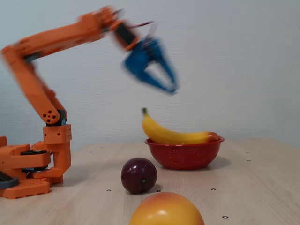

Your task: Put banana in the red bowl.

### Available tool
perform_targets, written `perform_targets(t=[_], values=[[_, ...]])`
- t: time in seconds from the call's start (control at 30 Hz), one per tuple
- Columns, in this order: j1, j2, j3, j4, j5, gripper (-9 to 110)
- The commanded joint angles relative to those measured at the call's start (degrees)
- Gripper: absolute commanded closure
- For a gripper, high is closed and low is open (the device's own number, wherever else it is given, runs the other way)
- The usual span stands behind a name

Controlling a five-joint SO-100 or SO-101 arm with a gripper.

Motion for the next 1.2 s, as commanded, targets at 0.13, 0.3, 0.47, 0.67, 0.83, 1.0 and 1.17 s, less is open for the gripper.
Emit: perform_targets(t=[0.13,0.3,0.47,0.67,0.83,1.0,1.17], values=[[4.3,9.9,21.4,-4.5,2.4,102],[4.7,21.0,35.3,-7.5,0.4,102],[6.1,29.9,45.6,-9.1,-1.8,102],[8.6,34.7,51.1,-8.4,-3.1,102],[8.8,39.5,55.5,-8.4,-3.5,102],[9.0,43.9,59.8,-8.8,-3.5,102],[9.0,46.8,61.2,-8.1,-2.7,102]])
